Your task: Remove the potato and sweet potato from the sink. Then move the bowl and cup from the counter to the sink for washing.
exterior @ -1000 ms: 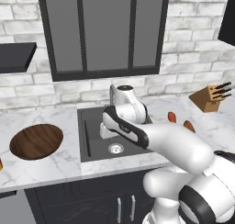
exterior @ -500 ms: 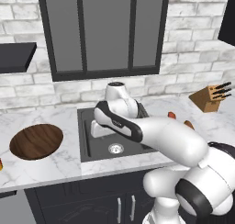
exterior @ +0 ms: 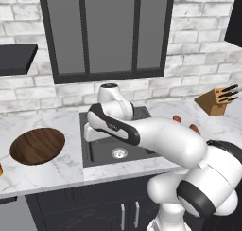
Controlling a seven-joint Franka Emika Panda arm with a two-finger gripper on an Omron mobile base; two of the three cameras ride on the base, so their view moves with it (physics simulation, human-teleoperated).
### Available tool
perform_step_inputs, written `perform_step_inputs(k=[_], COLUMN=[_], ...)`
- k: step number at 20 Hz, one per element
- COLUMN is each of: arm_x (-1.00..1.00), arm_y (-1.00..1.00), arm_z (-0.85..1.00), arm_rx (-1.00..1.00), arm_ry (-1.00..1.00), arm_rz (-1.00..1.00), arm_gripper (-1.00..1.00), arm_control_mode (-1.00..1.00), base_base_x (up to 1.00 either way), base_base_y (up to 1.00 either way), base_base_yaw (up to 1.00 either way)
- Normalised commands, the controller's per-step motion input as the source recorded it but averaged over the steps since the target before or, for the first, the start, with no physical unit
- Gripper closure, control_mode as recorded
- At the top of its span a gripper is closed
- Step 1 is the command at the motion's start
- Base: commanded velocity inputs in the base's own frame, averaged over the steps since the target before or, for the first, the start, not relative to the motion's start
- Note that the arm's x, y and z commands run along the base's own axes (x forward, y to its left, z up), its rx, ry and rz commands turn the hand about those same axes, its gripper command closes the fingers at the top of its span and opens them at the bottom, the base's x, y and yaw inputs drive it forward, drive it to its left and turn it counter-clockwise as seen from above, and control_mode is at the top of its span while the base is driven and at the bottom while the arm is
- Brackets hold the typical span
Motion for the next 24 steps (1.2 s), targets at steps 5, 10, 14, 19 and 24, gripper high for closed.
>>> perform_step_inputs(k=[5, 10, 14, 19, 24], arm_x=[0.04, 0.06, 0.03, 0.06, 0.08], arm_y=[0.26, 0.20, 0.17, 0.21, 0.22], arm_z=[0.00, 0.04, 0.08, 0.04, 0.01], arm_rx=[0.01, 0.04, 0.10, 0.13, 0.11], arm_ry=[-0.01, -0.02, 0.00, 0.00, 0.00], arm_rz=[-0.01, -0.02, -0.03, -0.04, -0.04], arm_gripper=[-1.00, -1.00, -1.00, -1.00, -1.00], arm_control_mode=[-1.00, -1.00, -1.00, -1.00, -1.00], base_base_x=[0.00, 0.00, 0.00, 0.00, 0.00], base_base_y=[0.00, 0.00, 0.00, 0.00, 0.00], base_base_yaw=[0.00, 0.00, 0.00, 0.00, 0.00])
